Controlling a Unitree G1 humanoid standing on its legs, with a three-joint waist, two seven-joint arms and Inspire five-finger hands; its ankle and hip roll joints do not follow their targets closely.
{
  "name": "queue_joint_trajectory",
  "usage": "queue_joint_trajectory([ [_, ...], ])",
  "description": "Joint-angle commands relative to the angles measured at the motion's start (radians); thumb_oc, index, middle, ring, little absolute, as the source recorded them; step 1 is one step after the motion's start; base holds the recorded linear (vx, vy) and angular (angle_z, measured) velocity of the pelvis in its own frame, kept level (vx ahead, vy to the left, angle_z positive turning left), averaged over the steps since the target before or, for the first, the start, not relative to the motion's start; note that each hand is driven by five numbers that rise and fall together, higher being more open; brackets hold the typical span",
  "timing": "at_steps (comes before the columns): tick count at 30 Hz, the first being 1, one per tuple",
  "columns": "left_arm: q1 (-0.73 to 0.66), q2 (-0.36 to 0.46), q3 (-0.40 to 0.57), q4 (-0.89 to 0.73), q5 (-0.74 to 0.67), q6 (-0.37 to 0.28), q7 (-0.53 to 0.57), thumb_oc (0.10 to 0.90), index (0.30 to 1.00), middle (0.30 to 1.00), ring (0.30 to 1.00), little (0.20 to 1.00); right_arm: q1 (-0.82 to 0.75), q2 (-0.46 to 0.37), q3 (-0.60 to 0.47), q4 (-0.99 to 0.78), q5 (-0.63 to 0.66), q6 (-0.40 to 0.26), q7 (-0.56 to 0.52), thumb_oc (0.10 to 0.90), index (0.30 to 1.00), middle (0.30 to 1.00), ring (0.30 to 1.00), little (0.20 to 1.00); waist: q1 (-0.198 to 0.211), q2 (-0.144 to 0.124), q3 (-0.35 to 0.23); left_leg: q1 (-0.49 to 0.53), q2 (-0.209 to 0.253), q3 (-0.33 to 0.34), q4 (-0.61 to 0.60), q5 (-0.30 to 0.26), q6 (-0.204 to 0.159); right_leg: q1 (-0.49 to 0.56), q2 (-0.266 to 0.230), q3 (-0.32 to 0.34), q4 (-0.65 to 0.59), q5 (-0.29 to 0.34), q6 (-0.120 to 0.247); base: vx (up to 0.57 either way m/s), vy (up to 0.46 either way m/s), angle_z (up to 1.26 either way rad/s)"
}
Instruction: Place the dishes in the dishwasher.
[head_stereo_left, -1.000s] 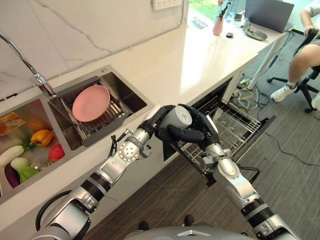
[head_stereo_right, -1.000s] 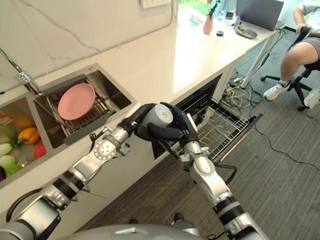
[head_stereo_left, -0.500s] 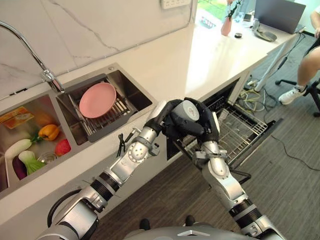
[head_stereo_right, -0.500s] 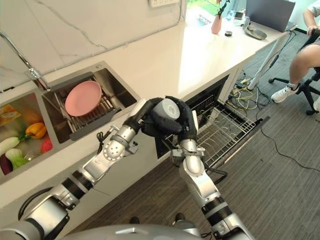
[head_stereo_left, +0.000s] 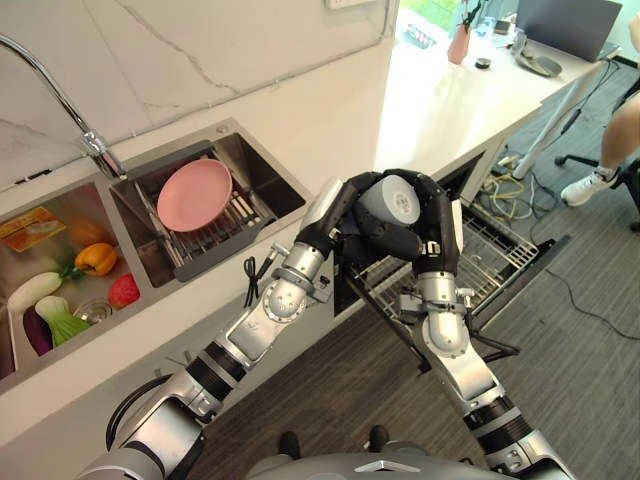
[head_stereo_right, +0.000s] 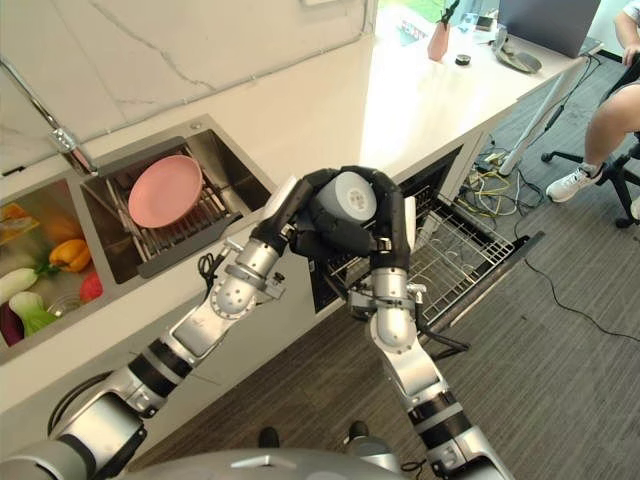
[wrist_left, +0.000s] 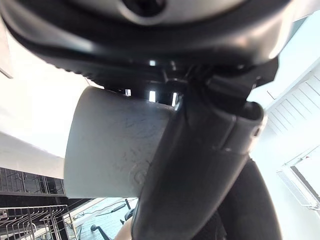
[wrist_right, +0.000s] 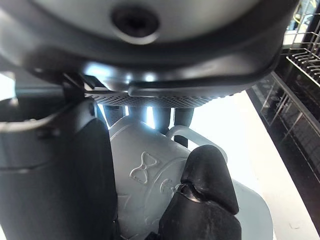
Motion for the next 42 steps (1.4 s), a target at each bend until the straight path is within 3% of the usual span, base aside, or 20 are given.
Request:
queue_joint_trajectory([
  [1, -0.021, -0.001, -0.037, -0.187, 0.007, -0.221, 0.048, 0.8, 0.9, 0.9, 0.9, 0.9, -0.171, -0.02, -0.524, 0.103, 0.032, -0.014, -0.402, 0.4, 0.3, 0.3, 0.3, 0.3, 0.042, -0.03, -0.062, 0.097, 0.024, -0.005, 0.017, -0.135, -0.001, 0.016, -0.13, -0.011, 0.018, -0.028, 0.118, 0.01, -0.001, 0.03],
  [4, 0.017, 0.009, -0.004, -0.215, -0.066, -0.23, 0.032, 0.8, 0.9, 0.9, 0.9, 0.9, -0.167, -0.037, -0.572, 0.105, 0.023, -0.013, -0.434, 0.4, 0.3, 0.3, 0.3, 0.3, 0.045, -0.031, -0.064, 0.093, 0.021, -0.011, 0.016, -0.136, -0.002, 0.019, -0.131, -0.019, 0.018, -0.03, 0.119, 0.01, 0.0, 0.03],
  [7, 0.043, 0.01, 0.011, -0.228, -0.207, -0.221, -0.051, 0.8, 0.9, 0.9, 0.9, 0.9, -0.173, -0.055, -0.608, 0.116, 0.025, -0.012, -0.449, 0.4, 0.3, 0.3, 0.3, 0.3, 0.048, -0.031, -0.063, 0.09, 0.02, -0.015, 0.017, -0.136, -0.002, 0.019, -0.132, -0.023, 0.019, -0.031, 0.119, 0.01, 0.0, 0.1],
  [8, 0.071, -0.008, 0.0, -0.212, -0.398, -0.171, -0.156, 0.8, 0.9, 0.9, 0.9, 0.9, -0.184, -0.065, -0.63, 0.125, 0.039, -0.002, -0.439, 0.4, 0.3, 0.3, 0.3, 0.3, 0.049, -0.03, -0.063, 0.087, 0.018, -0.02, 0.018, -0.136, -0.002, 0.02, -0.133, -0.023, 0.019, -0.03, 0.119, 0.01, 0.001, 0.05],
  [9, 0.071, -0.008, 0.0, -0.212, -0.398, -0.171, -0.156, 0.8, 0.9, 0.9, 0.9, 0.9, -0.184, -0.065, -0.63, 0.125, 0.039, -0.002, -0.439, 0.4, 0.3, 0.3, 0.3, 0.3, 0.049, -0.03, -0.063, 0.087, 0.018, -0.02, 0.018, -0.136, -0.002, 0.02, -0.133, -0.023, 0.019, -0.03, 0.119, 0.0, 0.003, 0.05],
  [11, 0.095, -0.061, -0.056, -0.154, -0.73, -0.022, -0.33, 0.8, 0.9, 0.9, 0.9, 0.9, -0.21, -0.076, -0.632, 0.14, 0.072, 0.024, -0.404, 0.4, 0.3, 0.3, 0.3, 0.3, 0.044, -0.023, -0.056, 0.083, 0.017, -0.025, 0.02, -0.135, -0.001, 0.018, -0.132, -0.023, 0.023, -0.028, 0.118, -0.01, 0.003, 0.07],
  [12, 0.094, -0.061, -0.055, -0.153, -0.732, -0.022, -0.331, 0.8, 0.9, 0.9, 0.9, 0.9, -0.21, -0.076, -0.632, 0.141, 0.073, 0.024, -0.404, 0.4, 0.3, 0.3, 0.3, 0.3, 0.045, -0.022, -0.058, 0.083, 0.017, -0.025, 0.019, -0.136, -0.001, 0.018, -0.132, -0.023, 0.022, -0.03, 0.118, -0.01, 0.006, 0.07],
  [13, 0.104, -0.077, -0.073, -0.145, -0.838, 0.029, -0.37, 0.8, 0.9, 0.9, 0.9, 0.9, -0.226, -0.074, -0.627, 0.136, 0.073, 0.037, -0.395, 0.4, 0.3, 0.3, 0.3, 0.3, 0.041, -0.019, -0.056, 0.081, 0.016, -0.025, 0.019, -0.136, -0.001, 0.016, -0.132, -0.022, 0.024, -0.03, 0.119, 0.0, 0.009, 0.06],
  [14, 0.102, -0.078, -0.063, -0.142, -0.888, 0.032, -0.373, 0.8, 0.9, 0.9, 0.9, 0.9, -0.233, -0.071, -0.619, 0.136, 0.072, 0.044, -0.393, 0.4, 0.3, 0.3, 0.3, 0.3, 0.04, -0.016, -0.053, 0.08, 0.017, -0.024, 0.02, -0.136, -0.001, 0.015, -0.132, -0.02, 0.025, -0.03, 0.119, -0.03, 0.012, 0.05],
  [15, 0.072, -0.042, 0.005, -0.178, -0.783, -0.046, -0.322, 0.8, 0.9, 0.9, 0.9, 0.9, -0.233, -0.069, -0.623, 0.151, 0.067, 0.054, -0.388, 0.4, 0.3, 0.3, 0.3, 0.3, 0.044, -0.013, -0.052, 0.076, 0.017, -0.024, 0.022, -0.135, -0.001, 0.013, -0.132, -0.021, 0.026, -0.03, 0.118, 0.0, 0.0, 0.0],
  [17, 0.074, -0.041, 0.006, -0.181, -0.778, -0.045, -0.318, 0.8, 0.9, 0.9, 0.9, 0.9, -0.235, -0.069, -0.622, 0.153, 0.067, 0.054, -0.388, 0.4, 0.3, 0.3, 0.3, 0.3, 0.043, -0.014, -0.05, 0.076, 0.017, -0.024, 0.022, -0.136, -0.001, 0.013, -0.132, -0.021, 0.026, -0.031, 0.118, 0.0, -0.002, -0.02],
  [18, 0.013, 0.022, 0.081, -0.244, -0.513, -0.138, -0.232, 0.8, 0.9, 0.9, 0.9, 0.9, -0.221, -0.061, -0.628, 0.154, 0.059, 0.027, -0.395, 0.4, 0.3, 0.3, 0.3, 0.3, 0.05, -0.018, -0.051, 0.077, 0.019, -0.023, 0.022, -0.136, -0.004, 0.015, -0.132, -0.025, 0.025, -0.033, 0.117, 0.0, 0.0, 0.0],
  [19, 0.014, 0.029, 0.101, -0.248, -0.395, -0.167, -0.183, 0.8, 0.9, 0.9, 0.9, 0.9, -0.212, -0.058, -0.63, 0.15, 0.051, 0.011, -0.399, 0.4, 0.3, 0.3, 0.3, 0.3, 0.052, -0.022, -0.052, 0.079, 0.019, -0.024, 0.022, -0.138, -0.004, 0.017, -0.132, -0.026, 0.024, -0.035, 0.117, 0.0, 0.0, 0.0],
  [20, 0.017, 0.027, 0.099, -0.249, -0.385, -0.168, -0.175, 0.8, 0.9, 0.9, 0.9, 0.9, -0.211, -0.057, -0.629, 0.15, 0.05, 0.01, -0.399, 0.4, 0.3, 0.3, 0.3, 0.3, 0.052, -0.022, -0.053, 0.08, 0.019, -0.024, 0.021, -0.138, -0.004, 0.018, -0.132, -0.026, 0.023, -0.035, 0.117, 0.0, 0.0, 0.0],
  [22, 0.038, 0.036, 0.106, -0.232, -0.164, -0.214, -0.049, 0.8, 0.9, 0.9, 0.9, 0.9, -0.181, -0.039, -0.61, 0.116, 0.07, -0.05, -0.403, 0.4, 0.3, 0.3, 0.3, 0.3, 0.052, -0.029, -0.052, 0.087, 0.021, -0.015, 0.021, -0.14, -0.006, 0.024, -0.131, -0.03, 0.021, -0.036, 0.118, 0.01, -0.023, -0.11],
  [27, 0.069, 0.033, 0.115, -0.239, -0.198, -0.208, -0.047, 0.8, 0.9, 0.9, 0.9, 0.9, -0.163, -0.031, -0.611, 0.102, 0.09, -0.044, -0.405, 0.4, 0.3, 0.3, 0.3, 0.3, 0.051, -0.031, -0.055, 0.092, 0.022, -0.013, 0.019, -0.141, -0.006, 0.027, -0.132, -0.031, 0.02, -0.034, 0.119, 0.0, -0.003, -0.04],
  [35, 0.106, 0.008, 0.118, -0.227, -0.385, -0.166, -0.129, 0.8, 0.9, 0.9, 0.9, 0.9, -0.158, -0.025, -0.6, 0.098, 0.125, -0.028, -0.362, 0.4, 0.3, 0.3, 0.3, 0.3, 0.053, -0.031, -0.057, 0.099, 0.02, -0.011, 0.014, -0.142, -0.003, 0.026, -0.132, -0.027, 0.022, -0.033, 0.116, 0.0, 0.0, 0.0],
  [42, 0.133, -0.022, 0.07, -0.167, -0.614, -0.07, -0.27, 0.8, 0.9, 0.9, 0.9, 0.9, -0.146, -0.026, -0.534, 0.161, 0.194, 0.018, -0.233, 0.4, 0.3, 0.3, 0.3, 0.3, 0.053, -0.029, -0.052, 0.097, 0.017, -0.009, 0.011, -0.138, 0.0, 0.022, -0.134, -0.022, 0.027, -0.03, 0.116, 0.0, 0.002, 0.0],
])
